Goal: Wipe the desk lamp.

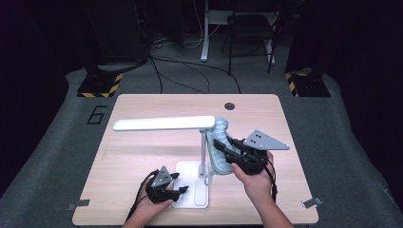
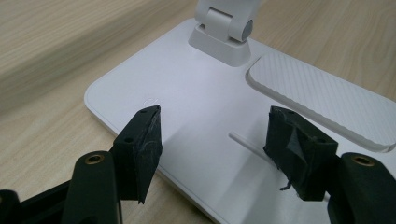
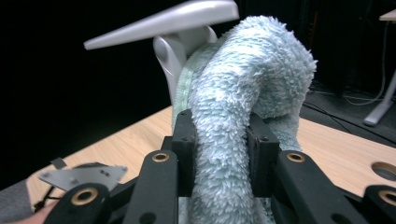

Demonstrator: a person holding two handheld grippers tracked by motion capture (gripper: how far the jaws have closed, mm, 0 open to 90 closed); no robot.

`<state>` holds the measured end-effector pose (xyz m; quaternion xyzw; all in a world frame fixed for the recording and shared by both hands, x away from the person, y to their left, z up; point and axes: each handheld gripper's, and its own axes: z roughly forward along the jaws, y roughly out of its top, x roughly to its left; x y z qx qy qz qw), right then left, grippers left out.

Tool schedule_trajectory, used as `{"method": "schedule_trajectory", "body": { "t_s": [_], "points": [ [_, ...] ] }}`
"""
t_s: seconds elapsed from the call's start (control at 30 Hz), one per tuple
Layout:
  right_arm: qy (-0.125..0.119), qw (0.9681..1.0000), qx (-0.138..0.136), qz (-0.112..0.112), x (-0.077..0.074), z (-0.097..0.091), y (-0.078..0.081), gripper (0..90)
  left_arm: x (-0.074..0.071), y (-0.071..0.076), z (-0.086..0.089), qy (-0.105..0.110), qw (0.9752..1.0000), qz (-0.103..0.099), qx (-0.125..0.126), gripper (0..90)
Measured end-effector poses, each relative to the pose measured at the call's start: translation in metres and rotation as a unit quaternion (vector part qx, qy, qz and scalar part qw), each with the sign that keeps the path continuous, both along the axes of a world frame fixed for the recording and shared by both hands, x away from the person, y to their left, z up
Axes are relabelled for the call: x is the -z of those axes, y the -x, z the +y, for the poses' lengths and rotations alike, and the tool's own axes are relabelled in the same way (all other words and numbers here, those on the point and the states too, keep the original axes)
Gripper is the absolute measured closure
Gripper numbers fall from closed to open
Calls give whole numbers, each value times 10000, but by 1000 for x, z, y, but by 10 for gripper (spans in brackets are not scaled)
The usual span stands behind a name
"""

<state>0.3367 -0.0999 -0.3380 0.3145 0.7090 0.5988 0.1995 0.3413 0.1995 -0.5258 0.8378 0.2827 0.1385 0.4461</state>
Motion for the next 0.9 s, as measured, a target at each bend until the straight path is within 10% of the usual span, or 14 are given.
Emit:
{"method": "schedule_trajectory", "body": {
  "t_s": [0.9],
  "points": [
    [1150, 9830, 909, 1104, 146, -38, -11, 687, 0, 0, 0, 5, 10000, 13, -2, 357]
  ]
}}
